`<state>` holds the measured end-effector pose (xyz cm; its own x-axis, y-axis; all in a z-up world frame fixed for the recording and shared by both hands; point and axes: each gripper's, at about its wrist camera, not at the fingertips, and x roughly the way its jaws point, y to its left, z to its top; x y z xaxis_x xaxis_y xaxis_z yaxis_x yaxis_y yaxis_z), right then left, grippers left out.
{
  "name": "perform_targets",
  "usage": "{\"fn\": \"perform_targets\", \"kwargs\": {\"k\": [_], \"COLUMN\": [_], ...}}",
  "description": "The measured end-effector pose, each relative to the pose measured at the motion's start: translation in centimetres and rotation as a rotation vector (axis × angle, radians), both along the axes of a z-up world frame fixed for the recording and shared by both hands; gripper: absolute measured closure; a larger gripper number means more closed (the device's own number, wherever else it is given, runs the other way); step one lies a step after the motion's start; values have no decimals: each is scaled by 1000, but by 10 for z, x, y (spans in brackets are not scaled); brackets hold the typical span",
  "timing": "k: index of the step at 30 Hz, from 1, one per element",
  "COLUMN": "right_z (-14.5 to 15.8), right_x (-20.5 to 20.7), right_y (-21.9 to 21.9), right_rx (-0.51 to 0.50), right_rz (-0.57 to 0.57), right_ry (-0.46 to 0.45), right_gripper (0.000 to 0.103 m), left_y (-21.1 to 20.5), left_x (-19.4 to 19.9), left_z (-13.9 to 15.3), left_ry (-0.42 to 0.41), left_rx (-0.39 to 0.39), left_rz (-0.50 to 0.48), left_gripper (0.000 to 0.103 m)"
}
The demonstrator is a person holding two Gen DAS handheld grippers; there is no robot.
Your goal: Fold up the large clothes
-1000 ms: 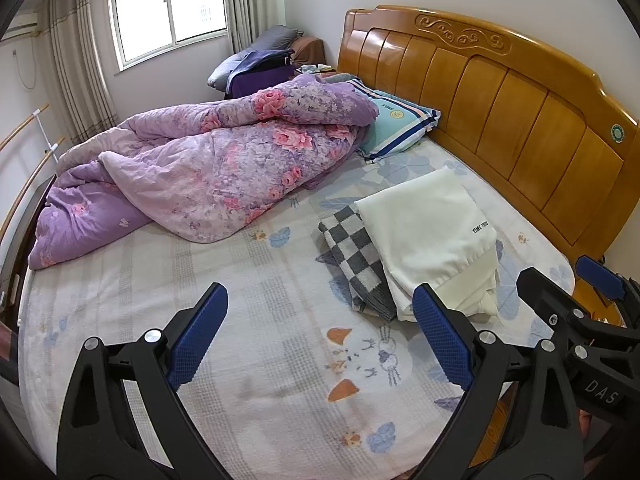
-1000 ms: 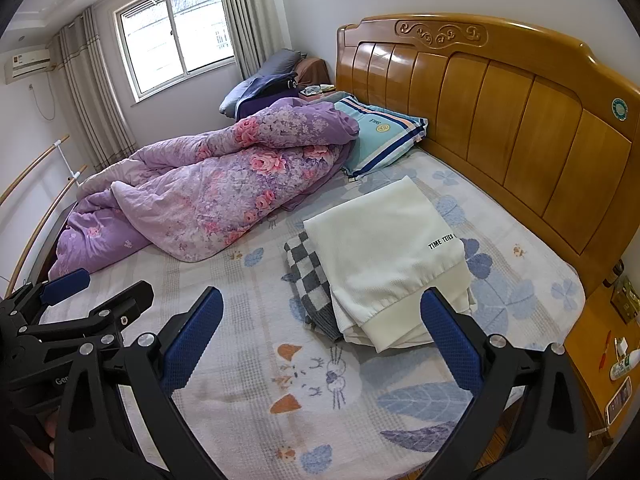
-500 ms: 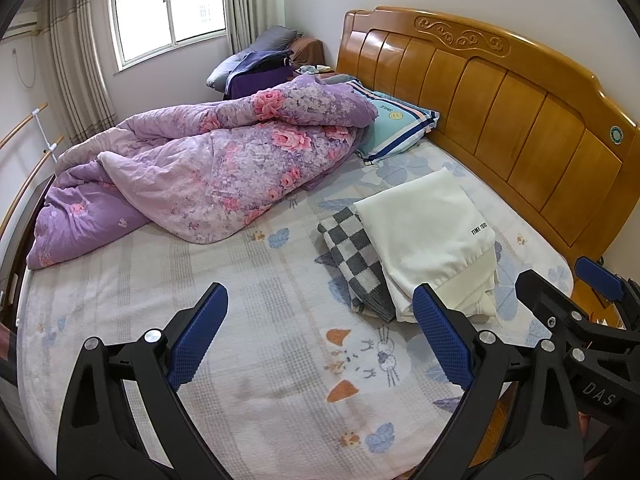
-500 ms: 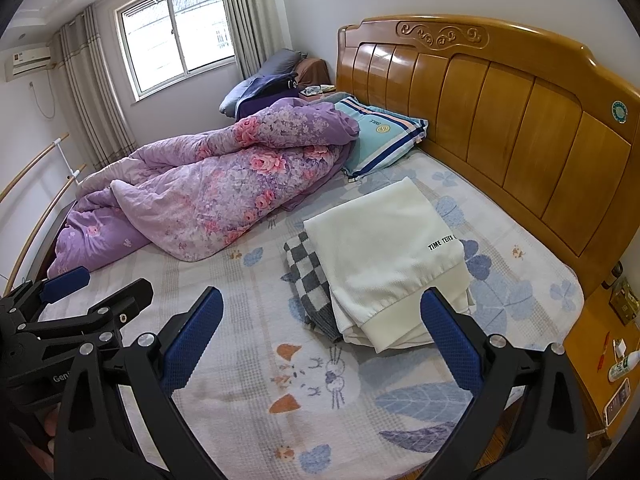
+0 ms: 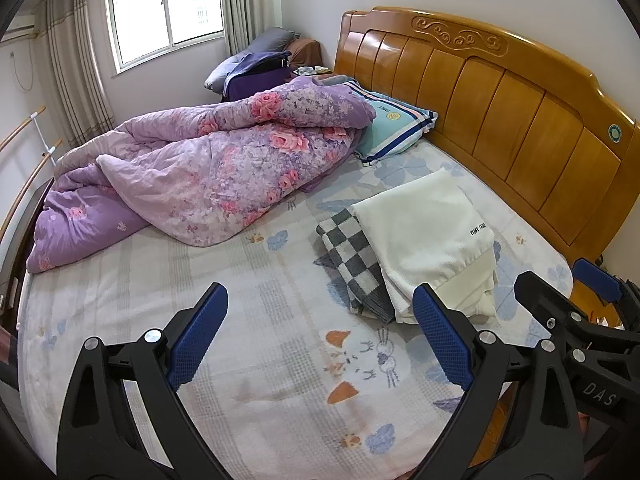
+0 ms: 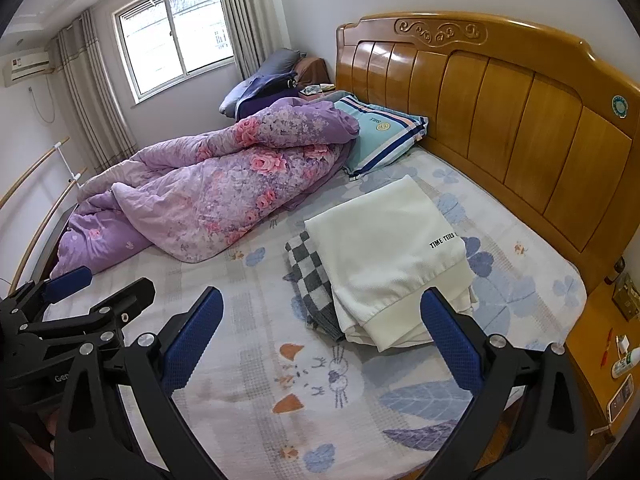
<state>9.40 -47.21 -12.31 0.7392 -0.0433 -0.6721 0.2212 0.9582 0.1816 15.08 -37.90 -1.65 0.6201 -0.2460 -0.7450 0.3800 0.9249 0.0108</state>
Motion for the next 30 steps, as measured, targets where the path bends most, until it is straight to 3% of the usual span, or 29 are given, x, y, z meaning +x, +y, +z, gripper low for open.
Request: {"fn": "perform_targets", "kwargs": {"k": [18,30], "right_z": [2,2], "right_x": [0,-2], "right_y": [1,0], "right_rx": [2,-1], "right_rz": [-4,-6], "right_ry": [-6,3], "right_gripper": [8,8], "left_y": [-3,-9], "left_x": [-6,-4], "left_z": [5,1], "left_ry": [-32,-8], "left_rx": [10,20], "left_rz": [-16,-18], "left_gripper": [10,10]}}
